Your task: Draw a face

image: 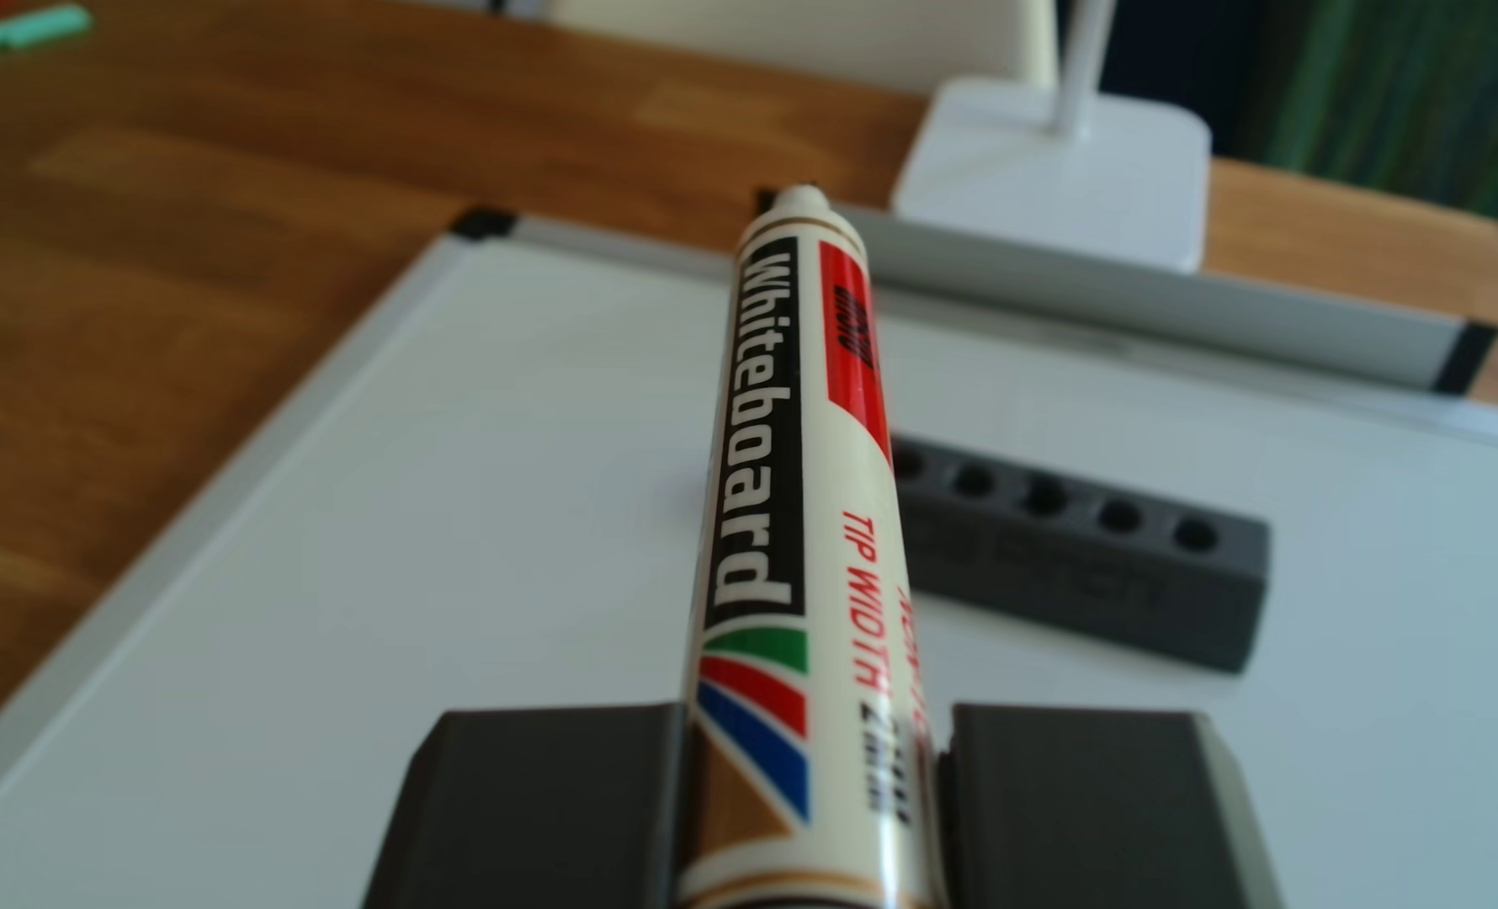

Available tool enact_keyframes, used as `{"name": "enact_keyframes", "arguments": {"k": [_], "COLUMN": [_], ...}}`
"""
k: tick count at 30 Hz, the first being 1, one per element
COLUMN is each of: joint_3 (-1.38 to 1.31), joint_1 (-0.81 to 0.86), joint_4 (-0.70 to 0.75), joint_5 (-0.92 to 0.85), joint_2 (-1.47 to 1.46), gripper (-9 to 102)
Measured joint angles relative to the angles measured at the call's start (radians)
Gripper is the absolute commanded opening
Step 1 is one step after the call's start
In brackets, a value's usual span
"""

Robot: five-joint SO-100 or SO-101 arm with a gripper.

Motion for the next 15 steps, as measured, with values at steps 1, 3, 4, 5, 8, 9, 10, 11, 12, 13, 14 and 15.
{"name": "enact_keyframes", "arguments": {"k": [1, 3, 4, 5, 8, 9, 10, 11, 12, 13, 14, 15], "joint_3": [-0.002, -0.002, -0.002, -0.002, -0.002, -0.002, -0.002, -0.002, -0.002, -0.002, -0.002, -0.002], "joint_1": [0.014, 0.017, 0.011, 0.012, 0.021, 0.021, 0.021, 0.021, 0.021, 0.021, 0.021, 0.021], "joint_4": [0.0, 0.0, 0.0, 0.0, 0.0, 0.0, 0.0, 0.0, 0.0, 0.0, 0.0, 0.0], "joint_5": [0.0, 0.0, 0.0, 0.0, 0.0, 0.0, 0.0, 0.0, 0.0, 0.0, 0.0, 0.0], "joint_2": [0.0, 0.0, 0.0, 0.0, 0.0, 0.0, 0.0, 0.0, 0.0, 0.0, 0.0, 0.0], "gripper": [-1, -1, -1, -1, -1, -1, -1, -1, -1, -1, -1, -1]}}
